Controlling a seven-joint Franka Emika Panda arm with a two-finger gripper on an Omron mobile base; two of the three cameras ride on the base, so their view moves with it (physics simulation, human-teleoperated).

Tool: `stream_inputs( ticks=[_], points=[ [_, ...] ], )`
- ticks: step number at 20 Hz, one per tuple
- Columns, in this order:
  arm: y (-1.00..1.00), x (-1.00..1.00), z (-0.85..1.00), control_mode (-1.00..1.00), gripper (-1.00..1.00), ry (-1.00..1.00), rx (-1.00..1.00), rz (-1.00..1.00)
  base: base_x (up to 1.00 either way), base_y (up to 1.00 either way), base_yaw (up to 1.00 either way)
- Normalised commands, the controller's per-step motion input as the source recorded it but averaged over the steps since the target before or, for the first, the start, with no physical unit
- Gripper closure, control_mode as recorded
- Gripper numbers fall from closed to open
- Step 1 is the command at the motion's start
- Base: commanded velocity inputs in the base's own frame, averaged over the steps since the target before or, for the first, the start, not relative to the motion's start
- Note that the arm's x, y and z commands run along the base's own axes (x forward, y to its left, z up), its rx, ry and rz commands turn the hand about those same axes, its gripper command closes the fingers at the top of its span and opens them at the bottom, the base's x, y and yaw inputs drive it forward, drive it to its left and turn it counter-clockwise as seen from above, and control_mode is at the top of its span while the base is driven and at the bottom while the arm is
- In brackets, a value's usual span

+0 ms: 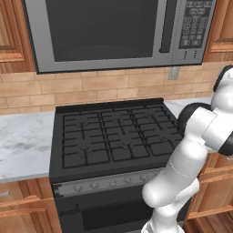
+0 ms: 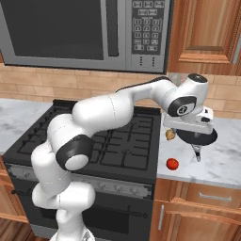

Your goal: Place the pan on the rear left burner on the stove. Then place the tomato and the onion in the pan and turn on the rear left burner.

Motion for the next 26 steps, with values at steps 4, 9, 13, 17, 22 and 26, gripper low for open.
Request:
stream_inputs(
  ticks=[4, 9, 13, 17, 22, 26],
  points=[
    [-0.19, 0.16, -0.22, -1.0, -1.0, 0.0, 0.0, 0.0, 0.0, 0.0, 0.0],
    [-0.09, 0.17, -0.29, -1.0, -1.0, 0.02, 0.0, 0.0, 0.0, 0.0, 0.0],
    [0.0, 0.15, -0.26, -1.0, -1.0, 0.03, 0.0, 0.0, 0.0, 0.0, 0.0],
    [0.0, 0.16, -0.26, -1.0, -1.0, 0.03, 0.0, 0.0, 0.0, 0.0, 0.0],
    [0.0, 0.11, -0.28, -1.0, -1.0, 0.01, 0.0, 0.0, 0.0, 0.0, 0.0],
    [0.0, 0.11, -0.28, -1.0, -1.0, 0.0, 0.0, 0.0, 0.0, 0.0, 0.0]
  ],
)
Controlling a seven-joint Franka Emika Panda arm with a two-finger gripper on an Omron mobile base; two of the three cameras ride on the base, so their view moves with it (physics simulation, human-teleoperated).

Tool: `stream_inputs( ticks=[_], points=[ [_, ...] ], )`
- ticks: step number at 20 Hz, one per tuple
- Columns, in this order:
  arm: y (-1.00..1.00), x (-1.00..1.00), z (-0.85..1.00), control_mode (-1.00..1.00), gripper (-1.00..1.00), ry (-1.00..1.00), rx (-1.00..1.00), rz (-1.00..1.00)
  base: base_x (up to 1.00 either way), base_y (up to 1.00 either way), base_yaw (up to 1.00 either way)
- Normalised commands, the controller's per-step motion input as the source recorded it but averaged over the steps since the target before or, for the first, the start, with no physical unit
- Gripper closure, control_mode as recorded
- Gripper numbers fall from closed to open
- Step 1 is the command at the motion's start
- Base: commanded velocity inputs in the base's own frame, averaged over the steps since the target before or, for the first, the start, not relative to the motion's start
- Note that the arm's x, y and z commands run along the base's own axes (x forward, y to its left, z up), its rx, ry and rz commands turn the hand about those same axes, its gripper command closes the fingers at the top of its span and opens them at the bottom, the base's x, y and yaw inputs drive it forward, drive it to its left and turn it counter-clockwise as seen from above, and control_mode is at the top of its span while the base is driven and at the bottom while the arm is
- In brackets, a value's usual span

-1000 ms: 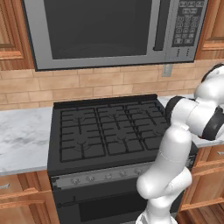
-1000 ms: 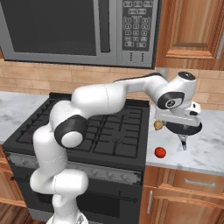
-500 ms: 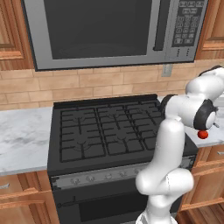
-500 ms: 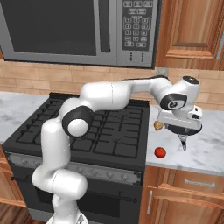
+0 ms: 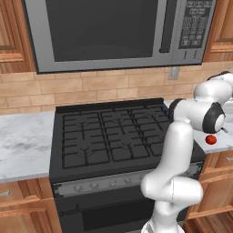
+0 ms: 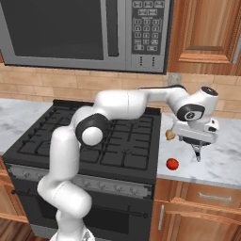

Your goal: Place the pan on the rear left burner on the stove. Then place the tomato and the onion in the pan and turn on the rear left burner.

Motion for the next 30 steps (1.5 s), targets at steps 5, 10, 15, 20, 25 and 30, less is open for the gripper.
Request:
stream_inputs(
  ticks=[5, 10, 15, 20, 25, 30],
  points=[
    [0.0, 0.12, -0.28, -1.0, -1.0, 0.0, 0.0, 0.0, 0.0, 0.0, 0.0],
    [0.0, 0.13, -0.25, -1.0, -1.0, 0.0, 0.0, 0.0, 0.0, 0.0, 0.0],
    [-0.04, 0.14, -0.17, -1.0, -1.0, 0.0, -0.04, 0.0, 0.0, 0.0, 0.0],
    [-0.07, 0.16, -0.13, -1.0, -1.0, 0.0, -0.08, 0.0, 0.0, 0.0, 0.0],
    [-0.08, 0.24, -0.19, -1.0, -1.0, 0.0, -0.03, 0.0, 0.0, 0.0, 0.0],
    [-0.16, 0.27, -0.24, -1.0, -1.0, 0.01, 0.0, 0.0, 0.0, 0.0, 0.0]
  ],
)
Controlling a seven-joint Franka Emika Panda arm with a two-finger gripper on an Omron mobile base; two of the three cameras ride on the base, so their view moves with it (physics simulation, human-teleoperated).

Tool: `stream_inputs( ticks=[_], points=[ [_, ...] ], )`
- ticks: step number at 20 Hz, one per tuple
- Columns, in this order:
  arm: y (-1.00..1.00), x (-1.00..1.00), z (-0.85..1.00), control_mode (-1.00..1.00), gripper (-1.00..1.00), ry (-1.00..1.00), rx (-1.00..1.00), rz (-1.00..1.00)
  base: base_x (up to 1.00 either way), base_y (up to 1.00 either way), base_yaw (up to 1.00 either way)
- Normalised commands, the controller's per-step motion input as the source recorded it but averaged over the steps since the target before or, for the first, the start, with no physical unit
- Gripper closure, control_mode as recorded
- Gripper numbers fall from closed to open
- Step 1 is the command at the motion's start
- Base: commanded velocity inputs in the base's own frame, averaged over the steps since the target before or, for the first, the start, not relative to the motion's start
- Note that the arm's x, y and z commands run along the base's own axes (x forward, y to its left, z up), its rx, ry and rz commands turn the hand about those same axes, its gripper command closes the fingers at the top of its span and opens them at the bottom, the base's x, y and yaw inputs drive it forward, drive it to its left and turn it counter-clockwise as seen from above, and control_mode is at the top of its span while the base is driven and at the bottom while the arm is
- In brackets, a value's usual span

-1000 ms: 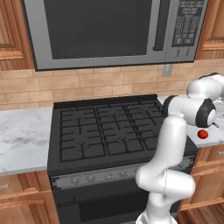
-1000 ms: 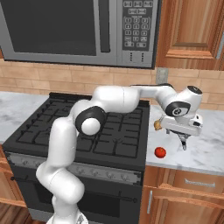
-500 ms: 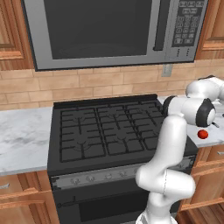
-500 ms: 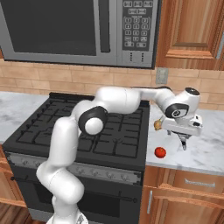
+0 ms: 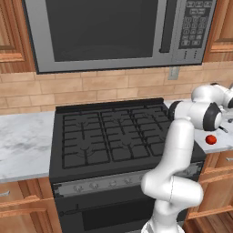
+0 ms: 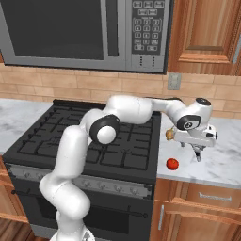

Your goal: Place the pan on the rear left burner on the stove. Then place the tomato and the onion in the pan and turn on the rear left burner.

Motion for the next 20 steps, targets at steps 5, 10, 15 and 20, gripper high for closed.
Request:
stream_inputs(
  ticks=[5, 10, 15, 20],
  points=[
    [-0.17, 0.21, -0.19, -1.0, -1.0, 0.02, 0.0, 0.0, 0.0, 0.0, 0.0],
    [-0.17, 0.17, -0.19, -1.0, -1.0, 0.05, 0.0, 0.0, 0.0, 0.0, 0.0],
    [-0.17, 0.16, -0.2, -1.0, -1.0, 0.05, 0.0, 0.0, 0.0, 0.0, 0.0],
    [-0.15, 0.18, -0.17, -1.0, -1.0, 0.05, 0.0, 0.0, 0.0, 0.0, 0.0]
  ],
)
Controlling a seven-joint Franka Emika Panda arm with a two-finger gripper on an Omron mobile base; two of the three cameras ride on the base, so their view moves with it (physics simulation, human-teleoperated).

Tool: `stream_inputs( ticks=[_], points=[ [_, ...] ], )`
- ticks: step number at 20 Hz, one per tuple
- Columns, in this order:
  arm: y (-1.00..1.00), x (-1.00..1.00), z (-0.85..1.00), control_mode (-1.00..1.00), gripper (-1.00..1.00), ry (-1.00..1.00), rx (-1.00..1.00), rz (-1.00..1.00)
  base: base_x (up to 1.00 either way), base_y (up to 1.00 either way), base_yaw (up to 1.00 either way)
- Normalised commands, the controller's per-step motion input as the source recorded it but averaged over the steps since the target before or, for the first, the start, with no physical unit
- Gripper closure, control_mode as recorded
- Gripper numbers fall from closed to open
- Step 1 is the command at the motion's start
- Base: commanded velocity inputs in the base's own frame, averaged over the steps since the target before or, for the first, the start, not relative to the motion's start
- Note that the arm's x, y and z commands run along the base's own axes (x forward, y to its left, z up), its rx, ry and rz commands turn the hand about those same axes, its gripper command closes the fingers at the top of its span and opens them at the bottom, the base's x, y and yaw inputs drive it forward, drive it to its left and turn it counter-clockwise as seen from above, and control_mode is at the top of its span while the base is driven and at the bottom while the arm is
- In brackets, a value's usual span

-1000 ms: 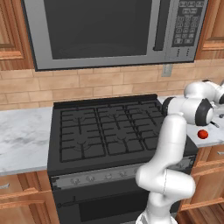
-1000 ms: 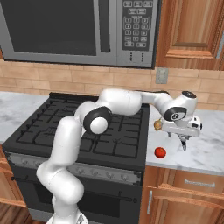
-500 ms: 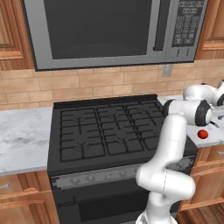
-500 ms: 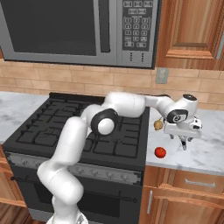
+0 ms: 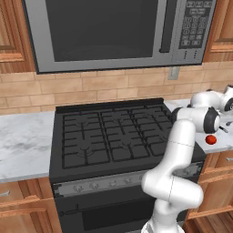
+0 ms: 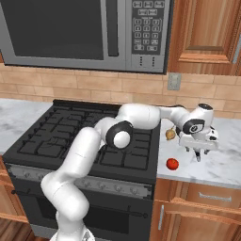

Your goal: Place the pan on the rear left burner on the stove. Then place the tomato and the onion in the pan and turn on the rear left burner.

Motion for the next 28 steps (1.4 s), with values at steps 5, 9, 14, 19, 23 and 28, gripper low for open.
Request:
stream_inputs(
  ticks=[5, 9, 14, 19, 23, 28],
  points=[
    [-0.17, 0.19, -0.2, -1.0, -1.0, 0.06, 0.0, 0.0, 0.0, 0.0, 0.0],
    [-0.08, 0.09, -0.27, -1.0, -1.0, 0.08, 0.0, 0.0, 0.0, 0.0, 0.0],
    [-0.01, 0.0, -0.33, -1.0, 1.0, 0.09, 0.0, 0.0, 0.0, 0.0, 0.0],
    [0.0, 0.0, -0.15, -1.0, 1.0, 0.03, 0.0, 0.0, 0.0, 0.0, 0.0],
    [0.0, -0.01, 0.0, -1.0, 1.0, 0.0, 0.0, 0.01, 0.0, 0.0, 0.0],
    [0.13, -0.17, 0.07, -1.0, 1.0, -0.01, 0.0, 0.01, 0.0, 0.0, 0.0]
  ],
)
